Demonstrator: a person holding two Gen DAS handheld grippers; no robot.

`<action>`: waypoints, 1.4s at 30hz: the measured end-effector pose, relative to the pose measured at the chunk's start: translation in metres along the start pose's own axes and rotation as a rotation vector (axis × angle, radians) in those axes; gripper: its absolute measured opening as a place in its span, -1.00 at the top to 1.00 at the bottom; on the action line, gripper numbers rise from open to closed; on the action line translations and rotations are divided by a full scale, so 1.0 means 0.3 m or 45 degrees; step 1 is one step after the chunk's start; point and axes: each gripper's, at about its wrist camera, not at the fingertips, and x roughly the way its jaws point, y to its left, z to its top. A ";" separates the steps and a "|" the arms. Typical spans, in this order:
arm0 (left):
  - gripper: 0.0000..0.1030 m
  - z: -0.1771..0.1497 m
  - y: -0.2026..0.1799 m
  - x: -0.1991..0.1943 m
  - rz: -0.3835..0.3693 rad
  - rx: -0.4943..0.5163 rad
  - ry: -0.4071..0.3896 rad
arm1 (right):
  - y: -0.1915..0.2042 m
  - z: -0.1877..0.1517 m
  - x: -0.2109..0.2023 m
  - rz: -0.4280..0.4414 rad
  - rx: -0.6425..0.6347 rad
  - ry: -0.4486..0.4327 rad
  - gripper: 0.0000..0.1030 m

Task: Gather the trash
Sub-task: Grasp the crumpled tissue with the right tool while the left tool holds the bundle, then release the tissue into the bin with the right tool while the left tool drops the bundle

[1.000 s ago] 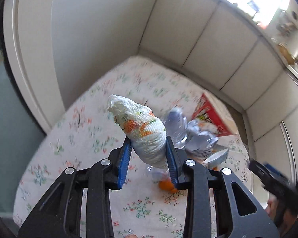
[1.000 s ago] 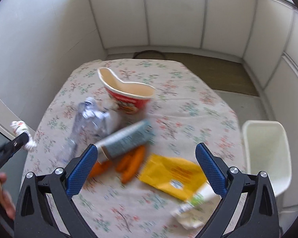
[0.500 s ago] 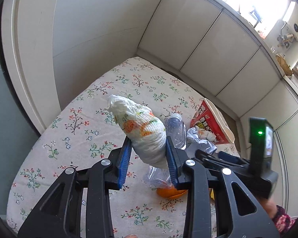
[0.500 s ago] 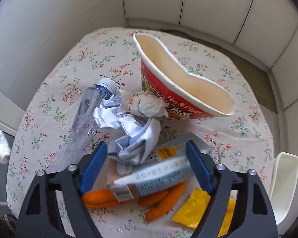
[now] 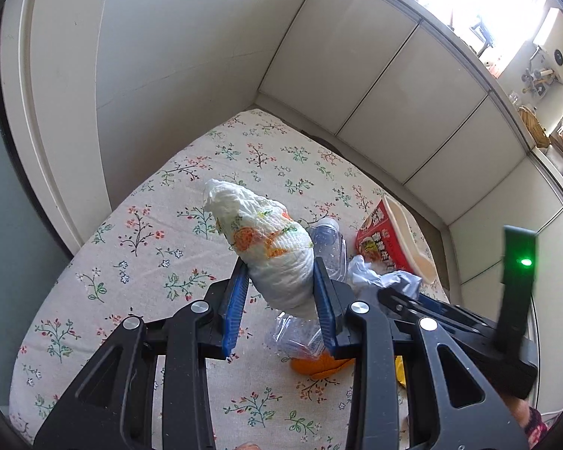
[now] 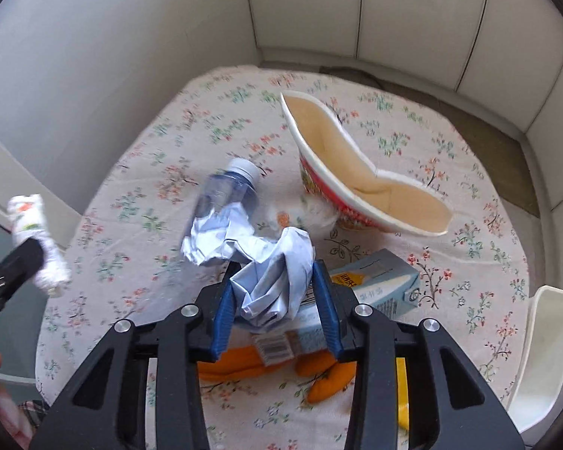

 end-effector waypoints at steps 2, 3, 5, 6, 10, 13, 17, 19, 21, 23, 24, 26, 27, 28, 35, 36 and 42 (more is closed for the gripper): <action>0.37 -0.004 -0.003 -0.009 0.002 0.002 -0.010 | 0.011 -0.003 -0.038 -0.004 -0.007 -0.034 0.26; 0.37 -0.006 -0.005 -0.014 0.003 0.002 -0.016 | 0.015 -0.002 -0.057 -0.004 -0.008 -0.055 0.26; 0.37 -0.011 -0.011 -0.025 0.010 0.007 -0.031 | 0.018 -0.004 -0.102 -0.007 -0.013 -0.097 0.26; 0.37 -0.014 -0.014 -0.029 0.015 0.010 -0.038 | 0.016 -0.004 -0.120 -0.010 -0.016 -0.114 0.26; 0.37 -0.027 -0.027 -0.047 0.020 0.019 -0.057 | -0.001 -0.011 -0.184 -0.014 -0.005 -0.178 0.27; 0.37 -0.035 -0.042 -0.068 0.015 0.032 -0.069 | -0.030 -0.024 -0.225 0.000 0.025 -0.209 0.27; 0.37 -0.045 -0.079 -0.104 0.004 0.060 -0.099 | -0.067 -0.037 -0.280 -0.012 0.047 -0.264 0.27; 0.37 -0.048 -0.100 -0.120 -0.003 0.078 -0.113 | -0.094 -0.046 -0.315 -0.019 0.067 -0.298 0.27; 0.37 -0.049 -0.138 -0.136 -0.002 0.119 -0.132 | -0.123 -0.052 -0.343 -0.027 0.092 -0.325 0.27; 0.37 -0.052 -0.166 -0.147 -0.006 0.142 -0.139 | -0.155 -0.061 -0.373 -0.045 0.113 -0.358 0.27; 0.37 -0.054 -0.179 -0.152 -0.011 0.152 -0.141 | -0.178 -0.067 -0.392 -0.059 0.127 -0.380 0.27; 0.37 -0.059 -0.215 -0.165 -0.018 0.175 -0.150 | -0.215 -0.076 -0.419 -0.076 0.151 -0.411 0.27; 0.37 -0.062 -0.229 -0.169 -0.022 0.183 -0.153 | -0.239 -0.082 -0.435 -0.087 0.167 -0.427 0.27; 0.37 -0.066 -0.245 -0.174 -0.027 0.192 -0.154 | -0.261 -0.087 -0.449 -0.096 0.182 -0.440 0.27; 0.37 -0.083 -0.372 -0.195 -0.073 0.257 -0.159 | -0.392 -0.134 -0.531 -0.169 0.258 -0.516 0.27; 0.37 -0.086 -0.391 -0.196 -0.078 0.268 -0.160 | -0.414 -0.143 -0.544 -0.184 0.269 -0.528 0.27; 0.37 -0.130 -0.495 -0.192 -0.105 0.340 -0.150 | -0.540 -0.195 -0.598 -0.286 0.339 -0.574 0.27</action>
